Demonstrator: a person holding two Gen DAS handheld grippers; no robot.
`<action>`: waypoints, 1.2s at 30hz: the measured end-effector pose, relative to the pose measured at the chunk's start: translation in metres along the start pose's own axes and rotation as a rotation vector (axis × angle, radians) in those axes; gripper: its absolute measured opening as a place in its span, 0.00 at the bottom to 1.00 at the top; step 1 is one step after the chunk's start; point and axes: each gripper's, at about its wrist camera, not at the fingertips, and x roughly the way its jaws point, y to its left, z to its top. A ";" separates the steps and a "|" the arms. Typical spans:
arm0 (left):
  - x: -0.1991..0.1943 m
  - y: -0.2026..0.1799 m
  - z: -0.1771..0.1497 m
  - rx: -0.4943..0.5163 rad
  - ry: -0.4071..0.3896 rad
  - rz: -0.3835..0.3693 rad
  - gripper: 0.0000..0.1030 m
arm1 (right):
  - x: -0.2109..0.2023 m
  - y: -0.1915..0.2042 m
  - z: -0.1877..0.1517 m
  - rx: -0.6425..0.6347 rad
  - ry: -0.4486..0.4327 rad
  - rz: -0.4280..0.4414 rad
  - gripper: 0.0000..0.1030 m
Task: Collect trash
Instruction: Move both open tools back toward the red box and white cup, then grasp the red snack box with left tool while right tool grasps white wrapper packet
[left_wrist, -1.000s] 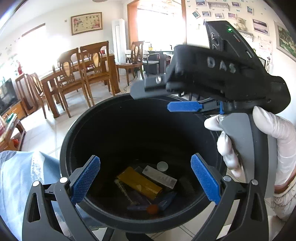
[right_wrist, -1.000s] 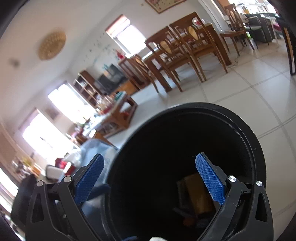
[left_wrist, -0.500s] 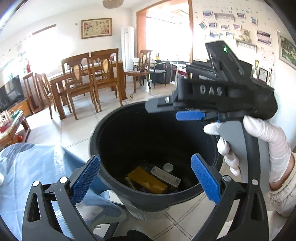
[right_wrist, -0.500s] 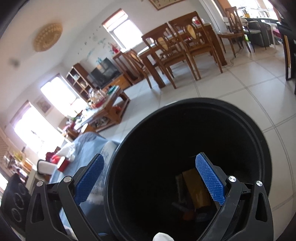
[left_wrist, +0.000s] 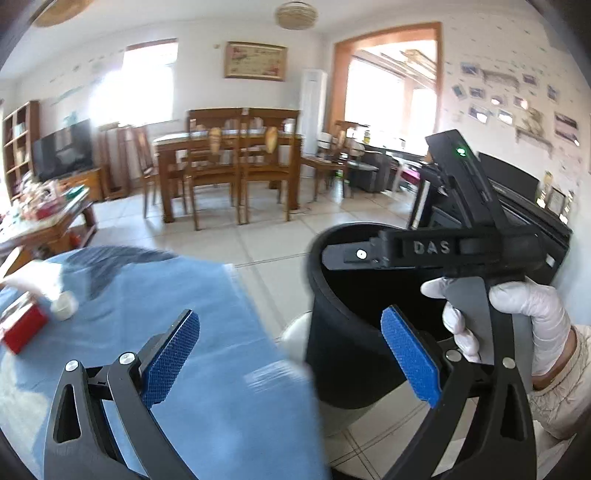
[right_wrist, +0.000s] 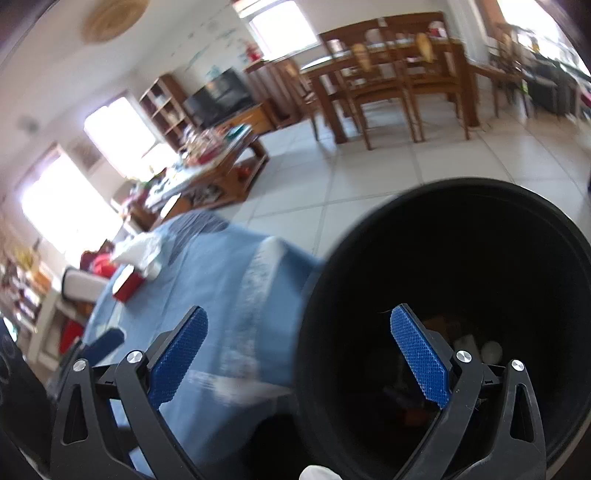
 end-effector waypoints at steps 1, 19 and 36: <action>-0.005 0.013 -0.001 -0.021 -0.001 0.019 0.95 | 0.005 0.013 -0.001 -0.028 0.000 -0.005 0.95; -0.055 0.231 -0.018 -0.266 0.106 0.184 0.95 | 0.135 0.244 0.024 -0.527 -0.023 0.080 0.95; -0.004 0.301 -0.025 -0.170 0.287 0.165 0.95 | 0.250 0.335 0.042 -0.816 0.085 0.193 0.67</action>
